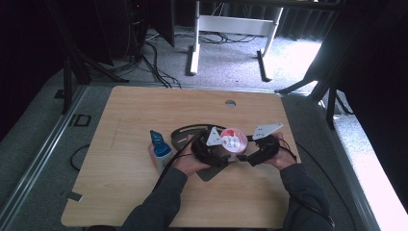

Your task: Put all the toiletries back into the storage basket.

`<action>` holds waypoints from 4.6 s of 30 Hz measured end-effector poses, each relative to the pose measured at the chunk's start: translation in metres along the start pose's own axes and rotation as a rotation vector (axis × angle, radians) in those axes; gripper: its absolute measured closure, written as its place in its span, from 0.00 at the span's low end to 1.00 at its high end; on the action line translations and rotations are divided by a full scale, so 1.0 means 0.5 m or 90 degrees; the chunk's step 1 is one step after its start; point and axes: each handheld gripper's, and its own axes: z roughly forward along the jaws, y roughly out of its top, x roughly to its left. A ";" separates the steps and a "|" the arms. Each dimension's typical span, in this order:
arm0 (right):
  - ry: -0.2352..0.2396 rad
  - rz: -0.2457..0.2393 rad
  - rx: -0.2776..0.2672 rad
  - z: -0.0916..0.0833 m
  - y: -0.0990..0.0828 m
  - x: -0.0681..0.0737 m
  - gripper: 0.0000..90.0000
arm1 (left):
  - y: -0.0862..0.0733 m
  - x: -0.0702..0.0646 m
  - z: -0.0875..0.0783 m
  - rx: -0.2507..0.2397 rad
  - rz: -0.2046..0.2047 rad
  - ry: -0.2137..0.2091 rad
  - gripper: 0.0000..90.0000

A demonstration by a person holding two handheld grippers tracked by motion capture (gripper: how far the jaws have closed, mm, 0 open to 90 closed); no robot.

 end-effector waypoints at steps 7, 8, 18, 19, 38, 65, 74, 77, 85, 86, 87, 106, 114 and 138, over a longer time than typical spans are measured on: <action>-0.002 0.001 0.011 0.008 0.005 -0.014 0.16 | -0.001 0.007 0.010 -0.001 -0.005 0.009 0.22; -0.003 0.000 0.013 0.009 0.006 -0.015 0.16 | -0.001 0.008 0.012 -0.001 -0.007 0.009 0.22; -0.006 0.025 0.016 0.022 0.009 -0.041 0.16 | 0.002 0.023 0.029 -0.001 -0.024 0.028 0.23; -0.007 0.025 0.018 0.024 0.009 -0.043 0.16 | 0.000 0.026 0.031 -0.002 -0.026 0.025 0.24; -0.021 0.038 0.051 0.051 0.009 -0.062 0.17 | -0.013 0.040 0.063 0.009 -0.053 0.031 0.24; -0.035 0.054 0.083 0.066 -0.020 -0.058 0.17 | -0.018 0.034 0.095 0.057 -0.049 0.017 0.24; -0.050 0.036 0.108 0.067 -0.013 -0.052 0.18 | -0.020 0.034 0.095 0.067 -0.046 0.014 0.25; -0.051 0.044 0.106 0.064 -0.016 -0.051 0.20 | -0.020 0.035 0.095 0.066 -0.047 0.013 0.26; -0.061 0.059 0.087 0.051 -0.023 -0.047 0.24 | -0.021 0.035 0.095 0.071 -0.039 0.014 0.29; -0.060 0.063 0.065 0.036 -0.023 -0.047 0.24 | -0.021 0.033 0.096 0.075 -0.034 0.020 0.29; -0.062 0.063 0.061 0.032 -0.023 -0.046 0.24 | -0.021 0.033 0.096 0.075 -0.033 0.020 0.29; -0.040 0.097 0.089 0.058 -0.079 -0.055 0.23 | -0.023 0.032 0.092 0.077 -0.031 0.012 0.35; -0.046 0.107 0.077 0.052 -0.088 -0.052 0.26 | -0.024 0.027 0.084 0.072 -0.054 0.020 0.40; -0.136 0.166 0.057 0.040 -0.155 0.024 0.27 | -0.038 0.013 0.045 0.070 -0.118 -0.038 0.66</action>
